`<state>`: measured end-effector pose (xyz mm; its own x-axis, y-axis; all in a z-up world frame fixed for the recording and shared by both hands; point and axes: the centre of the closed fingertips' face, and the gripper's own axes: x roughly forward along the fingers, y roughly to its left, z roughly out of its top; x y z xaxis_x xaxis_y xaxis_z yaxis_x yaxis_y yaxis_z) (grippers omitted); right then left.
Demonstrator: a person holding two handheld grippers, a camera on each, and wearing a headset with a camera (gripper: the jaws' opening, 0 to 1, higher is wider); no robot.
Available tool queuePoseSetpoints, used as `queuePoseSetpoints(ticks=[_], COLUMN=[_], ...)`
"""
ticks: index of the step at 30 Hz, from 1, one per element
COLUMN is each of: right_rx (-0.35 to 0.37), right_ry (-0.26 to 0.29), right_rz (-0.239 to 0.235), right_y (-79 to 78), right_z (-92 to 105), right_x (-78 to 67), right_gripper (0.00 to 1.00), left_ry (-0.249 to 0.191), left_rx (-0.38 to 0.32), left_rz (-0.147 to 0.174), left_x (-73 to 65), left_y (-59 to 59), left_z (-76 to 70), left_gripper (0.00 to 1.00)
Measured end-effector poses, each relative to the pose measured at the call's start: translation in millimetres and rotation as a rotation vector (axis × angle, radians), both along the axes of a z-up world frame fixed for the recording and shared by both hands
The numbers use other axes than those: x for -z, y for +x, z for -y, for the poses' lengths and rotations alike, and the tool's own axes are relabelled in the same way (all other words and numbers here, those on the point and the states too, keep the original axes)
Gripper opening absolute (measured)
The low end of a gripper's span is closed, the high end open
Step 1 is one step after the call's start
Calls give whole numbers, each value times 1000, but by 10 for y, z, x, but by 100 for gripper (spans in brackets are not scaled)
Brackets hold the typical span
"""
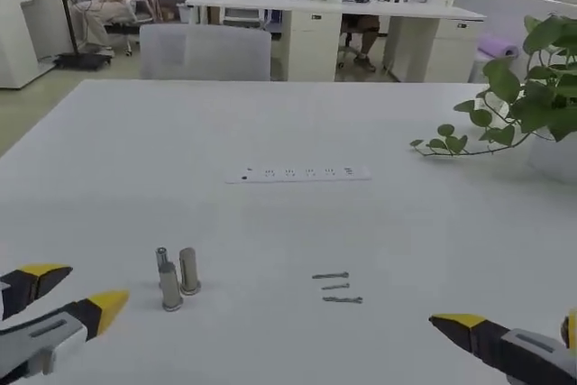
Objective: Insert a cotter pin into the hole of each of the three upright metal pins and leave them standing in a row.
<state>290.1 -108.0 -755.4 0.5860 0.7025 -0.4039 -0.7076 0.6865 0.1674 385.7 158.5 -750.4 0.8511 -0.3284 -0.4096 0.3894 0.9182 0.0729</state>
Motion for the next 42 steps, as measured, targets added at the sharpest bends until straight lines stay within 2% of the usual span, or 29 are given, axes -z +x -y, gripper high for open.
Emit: queuePoseSetpoints(ticks=[8, 13, 18, 22, 25, 33, 42], right_rx=[5, 7, 11, 16, 19, 23, 20], right_ry=[2, 2, 1, 1, -6, -16, -32], right_rz=[-16, -28, -39, -48, -59, -81, -91], right_y=[47, 76, 106, 119, 123, 139, 185], right_z=[-6, -21, -34, -30, -26, -36, -75], right_x=[47, 88, 123, 152, 190, 256, 296], right_gripper=[92, 92, 92, 92, 91, 91, 90], left_ry=[8, -16, -7, 7, -2, -4, -18], left_rx=[18, 23, 34, 58, 74, 136, 223], left_rz=[0, -13, -20, -11, -12, -22, -38], left_x=[77, 180, 279, 326, 379, 517, 648], left_y=[251, 415, 541, 623, 692, 787, 826], left_z=[-19, -9, -9, 16, 36, 95, 201], left_gripper=[34, 31, 28, 27, 25, 23, 21])
